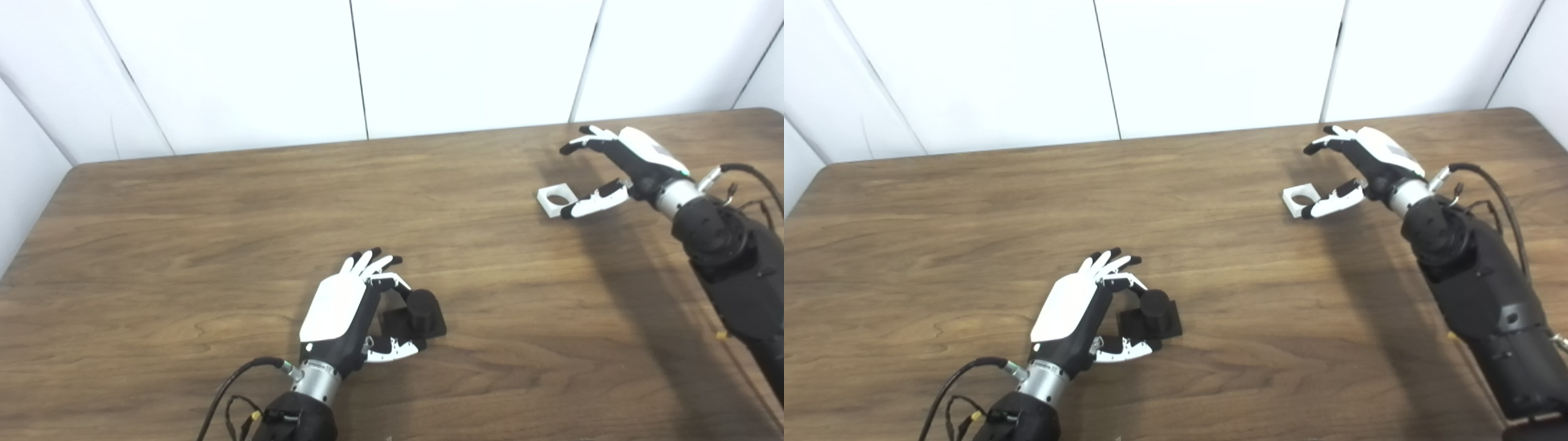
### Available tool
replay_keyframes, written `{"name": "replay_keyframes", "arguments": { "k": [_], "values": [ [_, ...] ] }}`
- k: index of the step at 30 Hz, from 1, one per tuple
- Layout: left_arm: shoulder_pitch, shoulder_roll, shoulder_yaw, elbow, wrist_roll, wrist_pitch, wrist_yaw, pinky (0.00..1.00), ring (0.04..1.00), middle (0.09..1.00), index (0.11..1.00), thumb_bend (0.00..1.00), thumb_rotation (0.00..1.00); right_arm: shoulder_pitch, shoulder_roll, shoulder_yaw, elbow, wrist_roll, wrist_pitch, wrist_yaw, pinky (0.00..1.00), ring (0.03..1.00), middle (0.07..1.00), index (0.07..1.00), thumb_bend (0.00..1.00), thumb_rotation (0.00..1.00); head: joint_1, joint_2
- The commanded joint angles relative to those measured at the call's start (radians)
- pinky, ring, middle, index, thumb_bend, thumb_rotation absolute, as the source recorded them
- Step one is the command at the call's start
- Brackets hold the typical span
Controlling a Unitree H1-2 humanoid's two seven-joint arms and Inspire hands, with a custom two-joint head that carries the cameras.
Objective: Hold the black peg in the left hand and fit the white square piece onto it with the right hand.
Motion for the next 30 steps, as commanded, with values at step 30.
{"name": "replay_keyframes", "arguments": {
  "k": [30],
  "values": [
    [-0.026,-0.018,0.011,0.022,0.033,0.018,-0.003,1.0,0.974,0.892,0.491,0.52,0.07,-0.193,-0.035,0.158,0.171,-0.096,-0.115,0.069,0.97,0.995,0.946,0.718,0.89,0.22,-0.011,0.053]
  ]
}}
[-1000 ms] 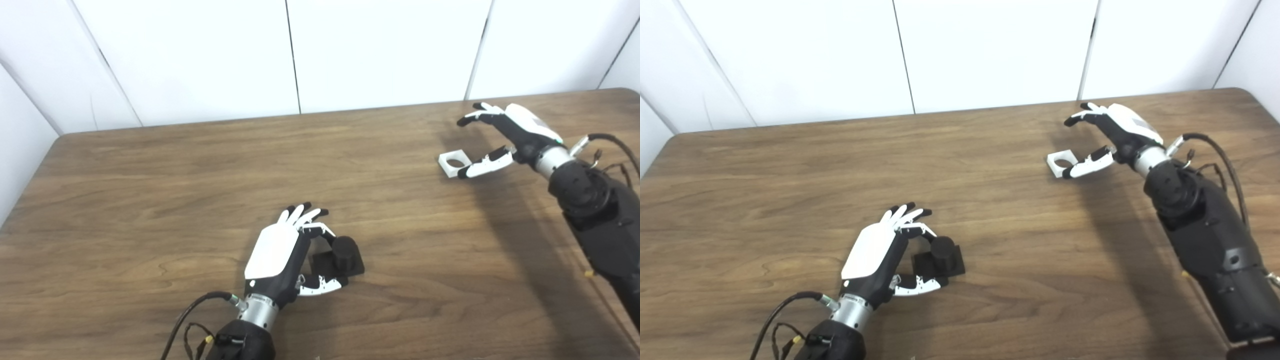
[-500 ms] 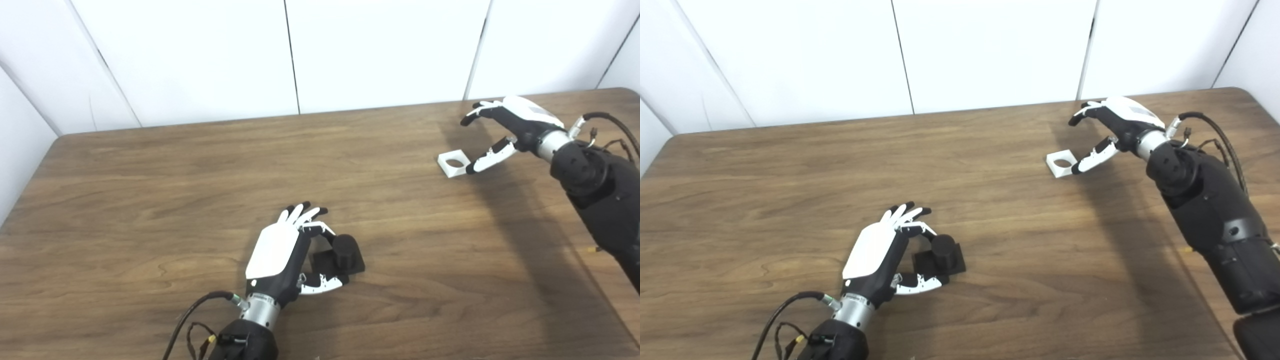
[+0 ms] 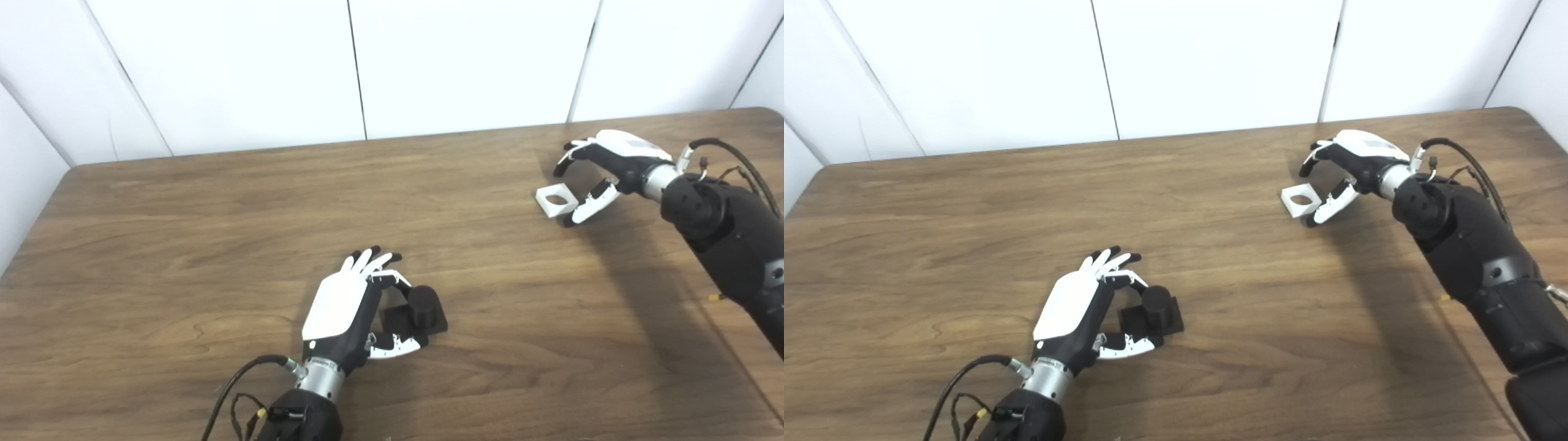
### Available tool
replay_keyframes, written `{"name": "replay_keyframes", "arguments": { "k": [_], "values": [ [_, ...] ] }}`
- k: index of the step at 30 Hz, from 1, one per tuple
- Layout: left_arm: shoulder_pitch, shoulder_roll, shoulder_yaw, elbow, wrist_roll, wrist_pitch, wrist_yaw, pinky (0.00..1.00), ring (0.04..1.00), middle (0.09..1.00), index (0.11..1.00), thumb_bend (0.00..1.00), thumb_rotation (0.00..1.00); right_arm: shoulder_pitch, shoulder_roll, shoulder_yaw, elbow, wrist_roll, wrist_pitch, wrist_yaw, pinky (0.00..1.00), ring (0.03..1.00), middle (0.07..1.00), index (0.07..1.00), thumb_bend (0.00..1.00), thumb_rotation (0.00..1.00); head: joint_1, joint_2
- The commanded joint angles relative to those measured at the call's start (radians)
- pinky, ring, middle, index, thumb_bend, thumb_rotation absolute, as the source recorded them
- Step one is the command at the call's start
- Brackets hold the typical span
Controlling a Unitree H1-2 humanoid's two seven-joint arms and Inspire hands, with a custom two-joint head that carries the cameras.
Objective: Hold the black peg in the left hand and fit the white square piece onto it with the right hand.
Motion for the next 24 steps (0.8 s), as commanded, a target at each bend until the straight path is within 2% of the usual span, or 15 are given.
{"name": "replay_keyframes", "arguments": {
  "k": [1,11,24],
  "values": [
    [-0.019,0.007,0.007,0.013,0.019,0.008,0.001,1.0,0.974,0.892,0.491,0.52,0.07,-0.068,-0.003,-0.001,-0.033,-0.011,-0.005,0.002,0.96,0.996,0.946,0.718,0.89,0.22,-0.005,0.003],
    [-0.016,0.001,0.023,0.005,-0.006,0.003,-0.003,1.0,0.985,0.892,0.49,0.52,0.07,-0.087,0.021,0.012,-0.002,-0.026,0.005,0.024,1.0,1.0,0.945,0.729,0.87,0.23,0.008,0.004],
    [-0.015,-0.005,0.024,-0.003,-0.004,0.005,-0.006,1.0,0.985,0.892,0.49,0.52,0.07,-0.092,0.036,0.01,0.023,-0.029,-0.009,0.01,0.97,1.0,0.936,0.708,0.87,0.22,0.009,0.014]
  ]
}}
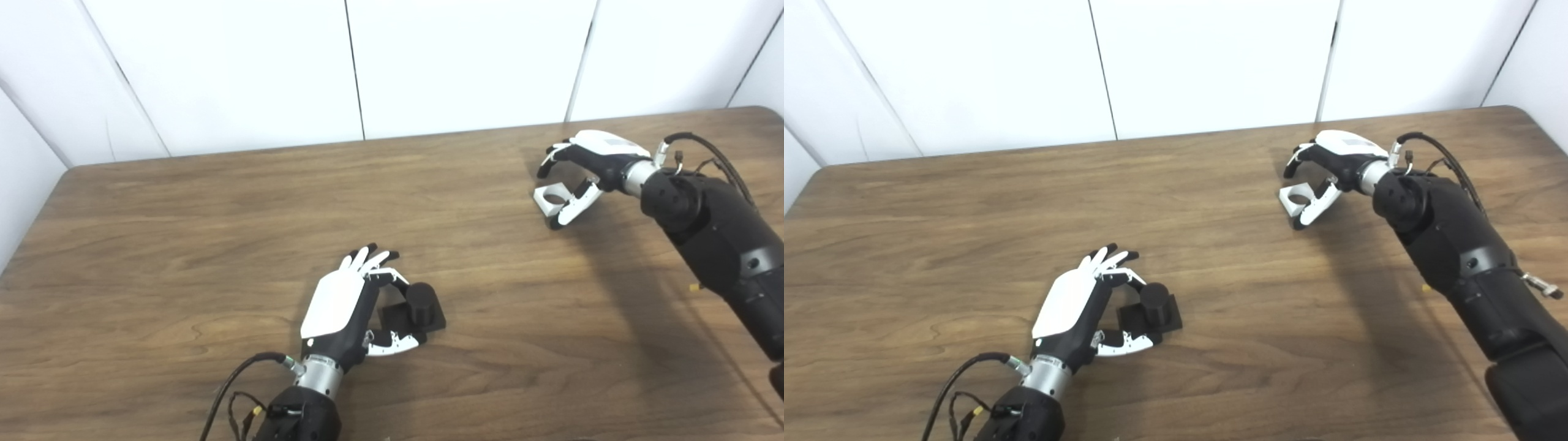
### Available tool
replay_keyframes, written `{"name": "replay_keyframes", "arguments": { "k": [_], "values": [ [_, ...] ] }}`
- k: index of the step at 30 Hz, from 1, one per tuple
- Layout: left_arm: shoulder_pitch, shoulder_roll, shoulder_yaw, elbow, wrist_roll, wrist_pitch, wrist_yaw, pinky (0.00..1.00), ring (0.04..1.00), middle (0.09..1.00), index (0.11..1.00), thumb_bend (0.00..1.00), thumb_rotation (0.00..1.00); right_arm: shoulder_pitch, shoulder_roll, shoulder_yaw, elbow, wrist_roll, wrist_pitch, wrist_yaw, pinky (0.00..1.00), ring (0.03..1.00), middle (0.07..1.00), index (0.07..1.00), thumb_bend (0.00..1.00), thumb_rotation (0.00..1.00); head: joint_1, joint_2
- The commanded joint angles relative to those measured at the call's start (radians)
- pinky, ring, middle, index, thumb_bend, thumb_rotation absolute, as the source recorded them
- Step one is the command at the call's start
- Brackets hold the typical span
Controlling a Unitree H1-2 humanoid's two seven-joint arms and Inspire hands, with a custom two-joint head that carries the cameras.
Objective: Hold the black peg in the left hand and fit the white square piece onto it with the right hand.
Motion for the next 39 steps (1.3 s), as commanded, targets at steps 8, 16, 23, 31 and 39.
{"name": "replay_keyframes", "arguments": {
  "k": [8,16,23,31,39],
  "values": [
    [-0.014,0.003,0.005,-0.003,0.014,0.001,0.009,1.0,0.98,0.888,0.489,0.52,0.07,-0.052,-0.016,-0.001,-0.008,-0.008,-0.021,-0.009,0.97,0.997,0.923,0.617,0.83,0.21,-0.003,0.004],
    [-0.015,0.0,0.007,-0.011,0.009,0.01,-0.003,1.0,0.987,0.895,0.49,0.52,0.07,-0.049,-0.023,-0.002,0.013,-0.005,-0.053,-0.015,0.92,0.975,0.894,0.491,0.53,0.15,-0.004,0.003],
    [-0.02,0.001,0.009,-0.01,0.01,0.013,-0.007,1.0,0.992,0.895,0.49,0.52,0.07,-0.045,-0.023,-0.006,0.025,-0.007,-0.068,-0.027,0.9,0.964,0.886,0.493,0.52,0.15,-0.007,0.0],
    [-0.028,-0.002,0.011,0.004,0.007,0.008,0.004,1.0,0.989,0.891,0.489,0.52,0.07,-0.046,-0.027,-0.001,0.037,-0.011,-0.089,-0.033,0.9,0.964,0.885,0.493,0.52,0.16,-0.005,-0.006],
    [-0.027,0.003,0.01,-0.002,0.013,0.013,-0.001,1.0,0.994,0.894,0.49,0.52,0.07,-0.038,-0.028,-0.008,0.013,-0.009,-0.093,-0.039,0.9,0.963,0.883,0.494,0.52,0.16,-0.002,-0.012]
  ]
}}
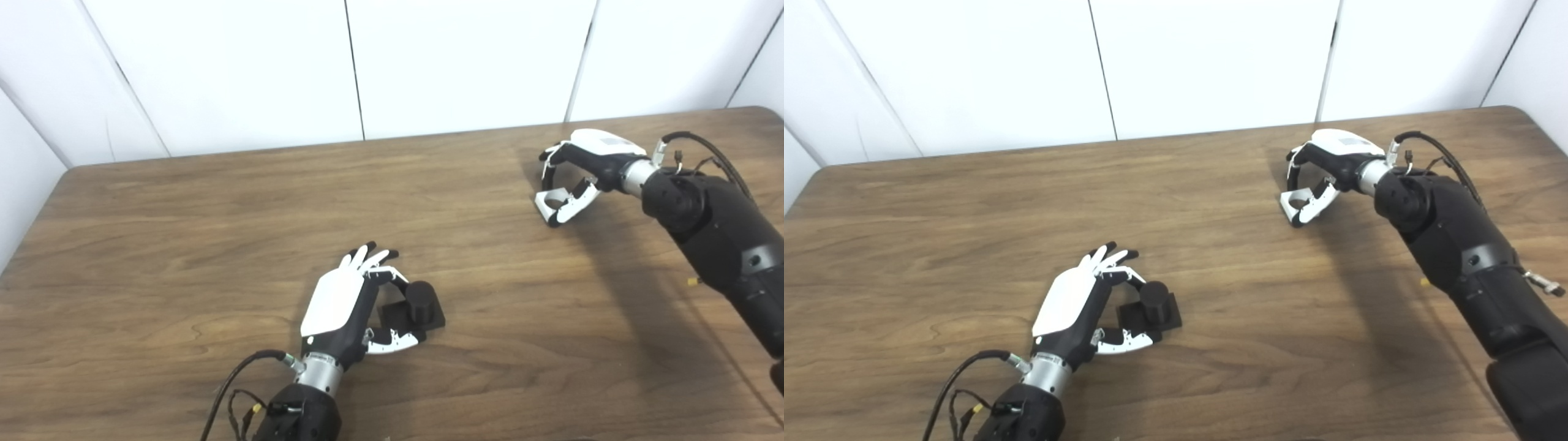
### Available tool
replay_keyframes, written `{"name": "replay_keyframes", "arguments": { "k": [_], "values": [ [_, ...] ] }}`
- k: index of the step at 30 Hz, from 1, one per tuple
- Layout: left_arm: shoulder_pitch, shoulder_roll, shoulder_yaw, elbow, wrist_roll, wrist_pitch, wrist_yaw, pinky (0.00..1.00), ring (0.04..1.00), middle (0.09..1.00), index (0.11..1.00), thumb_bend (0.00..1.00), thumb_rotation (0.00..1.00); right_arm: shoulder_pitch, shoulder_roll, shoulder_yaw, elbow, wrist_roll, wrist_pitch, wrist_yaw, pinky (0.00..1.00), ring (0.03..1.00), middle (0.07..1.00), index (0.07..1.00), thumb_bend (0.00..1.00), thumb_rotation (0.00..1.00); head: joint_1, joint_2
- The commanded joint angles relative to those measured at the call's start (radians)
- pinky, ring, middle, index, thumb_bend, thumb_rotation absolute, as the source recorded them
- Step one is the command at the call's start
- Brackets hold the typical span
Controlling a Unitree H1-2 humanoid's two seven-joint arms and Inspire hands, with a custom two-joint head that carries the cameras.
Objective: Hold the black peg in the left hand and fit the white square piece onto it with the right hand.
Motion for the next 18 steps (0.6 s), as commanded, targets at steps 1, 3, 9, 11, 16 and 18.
{"name": "replay_keyframes", "arguments": {
  "k": [1,3,9,11,16,18],
  "values": [
    [-0.019,0.007,0.006,-0.006,0.019,0.007,0.003,1.0,0.994,0.894,0.49,0.52,0.07,-0.03,-0.024,-0.011,-0.034,-0.011,-0.002,-0.015,0.9,0.966,0.885,0.494,0.52,0.16,0.0,0.001],
    [-0.018,0.008,0.007,-0.005,0.013,0.003,0.006,1.0,0.992,0.893,0.489,0.52,0.07,-0.024,-0.028,-0.021,-0.082,-0.005,0.007,-0.007,0.91,0.971,0.883,0.493,0.52,0.16,-0.002,0.0],
    [-0.02,0.01,0.006,-0.001,0.015,-0.001,0.008,1.0,0.989,0.892,0.489,0.52,0.07,-0.005,-0.037,-0.045,-0.188,0.014,0.02,0.014,0.89,0.965,0.877,0.493,0.52,0.15,-0.001,0.0],
    [-0.021,0.01,0.003,0.002,0.022,0.0,0.01,1.0,0.983,0.889,0.489,0.52,0.07,0.004,-0.037,-0.055,-0.236,0.02,0.029,0.031,0.89,0.958,0.87,0.493,0.52,0.15,-0.001,0.001],
    [-0.023,0.012,0.002,0.008,0.021,-0.003,0.012,1.0,0.978,0.887,0.489,0.52,0.07,0.018,-0.039,-0.055,-0.353,0.016,0.053,0.092,0.88,0.96,0.873,0.493,0.52,0.16,0.003,0.002],
    [-0.023,0.013,0.003,0.012,0.021,-0.004,0.014,1.0,0.978,0.887,0.489,0.52,0.07,0.022,-0.038,-0.052,-0.402,0.014,0.064,0.122,0.87,0.954,0.872,0.493,0.52,0.16,0.003,0.002]
  ]
}}
